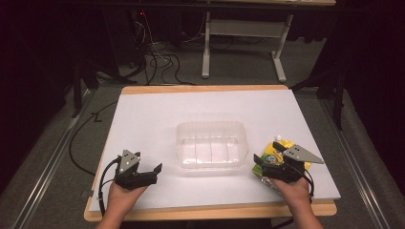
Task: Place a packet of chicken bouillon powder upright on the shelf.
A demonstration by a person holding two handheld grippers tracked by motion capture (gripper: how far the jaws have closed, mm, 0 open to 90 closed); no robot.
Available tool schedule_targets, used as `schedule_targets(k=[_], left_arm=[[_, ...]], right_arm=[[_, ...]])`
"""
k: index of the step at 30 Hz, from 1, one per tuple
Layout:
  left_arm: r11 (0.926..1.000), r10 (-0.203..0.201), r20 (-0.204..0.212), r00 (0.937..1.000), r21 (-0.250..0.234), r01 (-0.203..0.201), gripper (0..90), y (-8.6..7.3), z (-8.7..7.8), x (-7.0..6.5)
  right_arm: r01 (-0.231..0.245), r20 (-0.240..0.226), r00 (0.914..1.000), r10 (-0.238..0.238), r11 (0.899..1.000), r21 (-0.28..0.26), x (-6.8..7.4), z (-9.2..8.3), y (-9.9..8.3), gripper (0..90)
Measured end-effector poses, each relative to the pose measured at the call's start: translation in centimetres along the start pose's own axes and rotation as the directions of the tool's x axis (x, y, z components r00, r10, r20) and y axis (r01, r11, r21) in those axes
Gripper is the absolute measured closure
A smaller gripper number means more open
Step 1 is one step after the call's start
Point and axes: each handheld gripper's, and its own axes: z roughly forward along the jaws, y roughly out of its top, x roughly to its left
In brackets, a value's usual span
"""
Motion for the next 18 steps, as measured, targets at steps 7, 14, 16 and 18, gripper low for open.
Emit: schedule_targets(k=[7, 14, 16, 18], left_arm=[[0.9999, -0.015, 0.010, 0.9998, -0.006, 0.015, 11.1, 0.3, 0.0, 0.2], [0.9997, -0.020, 0.010, 0.9998, -0.012, 0.020, 11.6, 0.2, 0.0, 0.4], [0.9996, -0.021, 0.010, 0.9997, -0.018, 0.021, 11.6, 0.2, -0.2, 0.4], [0.9995, -0.019, 0.010, 0.9998, -0.024, 0.020, 11.6, 0.3, -0.4, 0.3]], right_arm=[[0.001, 0.001, 1.0000, -0.001, 1.000, 0.002, -0.2, -0.1, -0.2, 13.4], [-0.018, 0.021, 0.9996, 0.018, 1.000, 0.010, -0.9, -0.4, -0.3, 16.1], [-0.001, 0.034, 0.9994, 0.001, 1.000, 0.009, -1.3, -0.5, -0.3, 18.1], [0.001, 0.056, 0.9984, -0.001, 1.000, 0.000, -1.9, -0.8, -0.4, 19.9]])
